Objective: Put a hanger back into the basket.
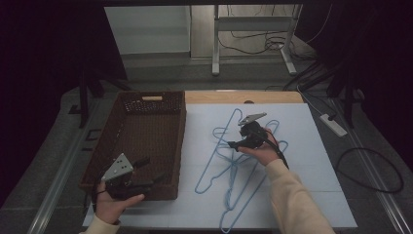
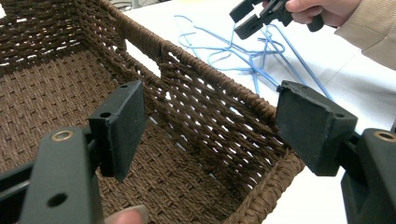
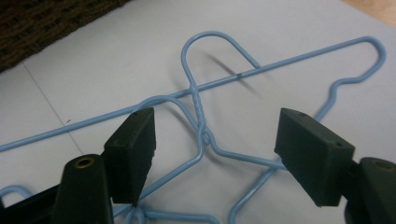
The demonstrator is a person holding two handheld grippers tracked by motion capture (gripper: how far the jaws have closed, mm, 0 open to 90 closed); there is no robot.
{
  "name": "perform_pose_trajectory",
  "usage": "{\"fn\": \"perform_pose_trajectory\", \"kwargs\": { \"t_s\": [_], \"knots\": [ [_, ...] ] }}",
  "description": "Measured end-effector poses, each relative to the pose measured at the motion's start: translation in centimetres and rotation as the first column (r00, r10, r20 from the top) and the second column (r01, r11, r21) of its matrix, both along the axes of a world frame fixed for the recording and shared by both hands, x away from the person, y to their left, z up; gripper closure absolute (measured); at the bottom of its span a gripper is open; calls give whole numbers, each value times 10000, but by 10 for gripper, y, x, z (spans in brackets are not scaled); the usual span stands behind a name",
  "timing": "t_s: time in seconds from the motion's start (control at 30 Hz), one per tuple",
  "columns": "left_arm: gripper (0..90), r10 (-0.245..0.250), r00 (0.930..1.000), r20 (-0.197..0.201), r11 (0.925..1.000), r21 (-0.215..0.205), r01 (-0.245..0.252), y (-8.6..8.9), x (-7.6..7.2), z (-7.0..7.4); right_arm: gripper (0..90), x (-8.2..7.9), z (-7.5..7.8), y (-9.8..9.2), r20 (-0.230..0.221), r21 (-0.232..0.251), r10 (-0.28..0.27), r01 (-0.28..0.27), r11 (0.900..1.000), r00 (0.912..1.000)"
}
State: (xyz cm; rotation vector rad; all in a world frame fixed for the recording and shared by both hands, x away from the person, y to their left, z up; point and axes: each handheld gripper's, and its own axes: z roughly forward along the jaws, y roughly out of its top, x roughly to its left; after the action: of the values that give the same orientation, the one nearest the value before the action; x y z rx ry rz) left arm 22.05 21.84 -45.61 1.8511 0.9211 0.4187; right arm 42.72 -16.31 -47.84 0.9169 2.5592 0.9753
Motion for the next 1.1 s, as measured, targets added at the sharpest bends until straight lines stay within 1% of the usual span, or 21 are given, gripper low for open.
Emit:
{"fn": "perform_pose_trajectory", "kwargs": {
  "t_s": [0.2,0.23,0.43,0.5,0.57,0.6,0.7,0.77,0.83,1.0,1.1],
  "knots": [
    [254,16,10000,20,10000,-3,-16,0,0,0,351,15,-9,7,-369,-228,66,-74,9997,9993],
    [254,19,10000,25,10000,1,-19,0,0,0,357,17,-9,8,-408,-190,93,-101,9998,9991],
    [254,-12,10000,-19,10000,44,12,-1,0,-1,412,26,-12,22,-635,-346,366,-389,9986,9973],
    [254,-16,10000,3,10000,44,16,-1,0,-1,428,28,-13,27,-655,-495,440,-473,9977,9969],
    [254,-7,10000,1,10000,24,7,0,0,-1,461,31,-14,31,-750,-612,507,-553,9966,9959],
    [255,-9,10000,-6,10000,10,9,0,0,-1,485,32,-15,34,-715,-680,568,-616,9958,9958],
    [255,28,10000,3,10000,12,-28,1,0,-1,512,35,-18,39,-792,-720,614,-672,9951,9950],
    [255,21,10000,5,10000,28,-21,1,0,-1,537,36,-20,42,-836,-846,627,-698,9940,9945],
    [255,19,10000,4,10000,32,-19,1,1,-1,556,38,-21,45,-953,-857,667,-749,9935,9932],
    [255,19,10000,24,10000,34,-19,1,0,-1,617,40,-23,51,-950,-1024,672,-769,9918,9932],
    [257,20,10000,85,10000,-26,-19,1,0,0,663,40,-24,52,-990,-988,674,-772,9921,9928]
  ]
}}
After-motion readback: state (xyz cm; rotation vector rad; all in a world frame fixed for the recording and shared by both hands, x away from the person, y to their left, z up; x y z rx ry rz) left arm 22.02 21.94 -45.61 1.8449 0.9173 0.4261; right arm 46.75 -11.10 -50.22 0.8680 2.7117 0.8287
